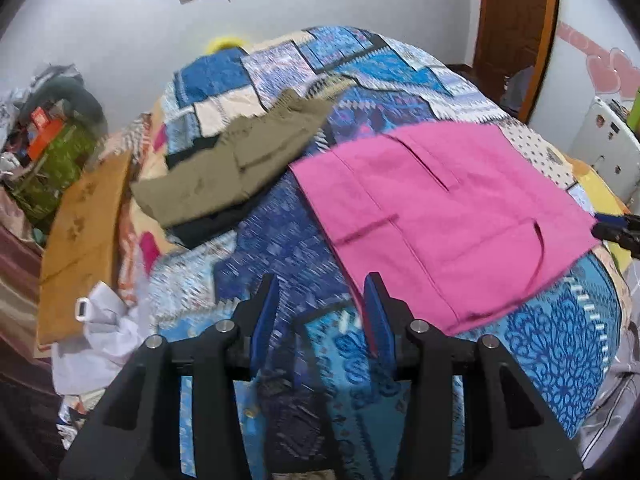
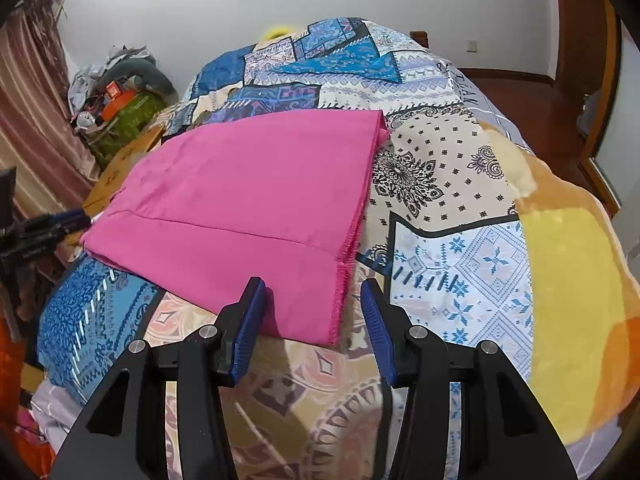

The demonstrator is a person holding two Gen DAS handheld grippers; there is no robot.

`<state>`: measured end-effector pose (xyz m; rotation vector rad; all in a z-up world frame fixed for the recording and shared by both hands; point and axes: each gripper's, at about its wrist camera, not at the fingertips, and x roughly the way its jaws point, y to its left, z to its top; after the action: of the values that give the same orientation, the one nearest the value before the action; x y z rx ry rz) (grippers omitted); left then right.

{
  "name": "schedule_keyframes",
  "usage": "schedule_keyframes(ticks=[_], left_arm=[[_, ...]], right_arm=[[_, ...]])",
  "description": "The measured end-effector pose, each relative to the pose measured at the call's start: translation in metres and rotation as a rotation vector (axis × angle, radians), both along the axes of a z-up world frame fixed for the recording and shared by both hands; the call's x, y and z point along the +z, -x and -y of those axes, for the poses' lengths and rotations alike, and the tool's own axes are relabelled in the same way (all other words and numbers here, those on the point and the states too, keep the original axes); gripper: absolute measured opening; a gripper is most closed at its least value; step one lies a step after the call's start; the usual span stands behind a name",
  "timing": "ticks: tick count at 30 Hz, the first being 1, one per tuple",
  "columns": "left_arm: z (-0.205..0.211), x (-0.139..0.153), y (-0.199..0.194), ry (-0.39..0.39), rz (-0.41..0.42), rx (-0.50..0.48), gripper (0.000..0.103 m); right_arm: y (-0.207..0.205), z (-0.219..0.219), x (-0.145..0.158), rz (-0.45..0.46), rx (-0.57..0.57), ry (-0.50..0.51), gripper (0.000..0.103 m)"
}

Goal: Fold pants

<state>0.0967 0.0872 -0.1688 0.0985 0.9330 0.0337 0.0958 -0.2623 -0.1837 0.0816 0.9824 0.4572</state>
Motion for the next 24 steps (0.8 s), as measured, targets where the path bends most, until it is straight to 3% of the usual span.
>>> schedule_keyframes(ticks=[5,12,24], left_arm=[[-0.017,0.018,-0.019,0.021,0.026,0.047,0.049],[-0.029,0.029,-0.062,0.083,0.033,0.085,0.055],[-0.032,0.014,-0.134,0.116,-0.013,0.077,0.055]], right_arm=[[-0.008,-0.001,0.007,0.009,0.02,0.068,0.047],[-0.036,0.008,0.022,0.044,-0.019,0.047,0.052],[-0.103,0.006,0.03,0.097,-0.025,0.035,0.052]])
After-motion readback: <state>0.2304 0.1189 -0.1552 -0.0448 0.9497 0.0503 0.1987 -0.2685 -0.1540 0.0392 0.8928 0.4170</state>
